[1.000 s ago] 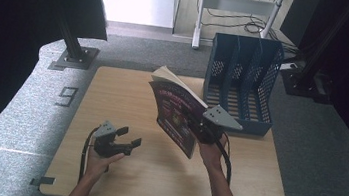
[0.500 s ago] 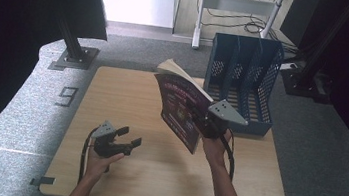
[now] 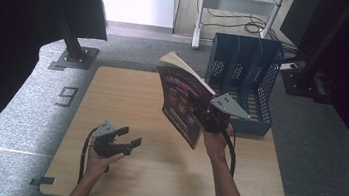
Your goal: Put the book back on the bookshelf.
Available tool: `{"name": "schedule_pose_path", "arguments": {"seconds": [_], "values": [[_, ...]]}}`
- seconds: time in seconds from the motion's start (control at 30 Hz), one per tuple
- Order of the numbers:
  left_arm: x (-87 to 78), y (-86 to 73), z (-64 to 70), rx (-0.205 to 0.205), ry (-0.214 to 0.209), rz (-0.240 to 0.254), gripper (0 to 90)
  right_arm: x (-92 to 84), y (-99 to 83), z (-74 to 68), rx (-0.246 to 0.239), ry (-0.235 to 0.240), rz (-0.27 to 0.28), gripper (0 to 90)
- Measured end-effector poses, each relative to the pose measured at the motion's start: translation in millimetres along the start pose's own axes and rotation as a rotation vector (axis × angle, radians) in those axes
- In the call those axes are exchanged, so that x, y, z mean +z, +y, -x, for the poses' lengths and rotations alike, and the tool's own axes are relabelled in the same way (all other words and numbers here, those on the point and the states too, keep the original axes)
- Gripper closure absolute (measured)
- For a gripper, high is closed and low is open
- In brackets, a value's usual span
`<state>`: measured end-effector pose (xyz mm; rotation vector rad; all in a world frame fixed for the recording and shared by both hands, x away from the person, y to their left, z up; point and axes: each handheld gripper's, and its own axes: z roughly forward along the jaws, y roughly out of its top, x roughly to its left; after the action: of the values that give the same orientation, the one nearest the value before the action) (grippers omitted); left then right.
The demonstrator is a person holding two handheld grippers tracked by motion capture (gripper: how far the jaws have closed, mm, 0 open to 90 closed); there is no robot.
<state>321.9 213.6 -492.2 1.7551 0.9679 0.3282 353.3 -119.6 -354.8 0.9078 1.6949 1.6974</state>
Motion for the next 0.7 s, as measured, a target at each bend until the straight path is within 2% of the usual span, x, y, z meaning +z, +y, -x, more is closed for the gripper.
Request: {"name": "schedule_pose_path", "arguments": {"seconds": [0.2, 0.7], "values": [[0.1, 0.5, 0.1, 0.000, -0.002, -0.001, 23.0, 0.2, 5.2, 3.3, 0.013, -0.010, 0.006, 81.6], [1.3, 0.3, 1.1, 0.000, -0.003, -0.006, 23.1, -1.2, 14.2, 13.4, 0.009, -0.050, 0.025, 81.5]]}}
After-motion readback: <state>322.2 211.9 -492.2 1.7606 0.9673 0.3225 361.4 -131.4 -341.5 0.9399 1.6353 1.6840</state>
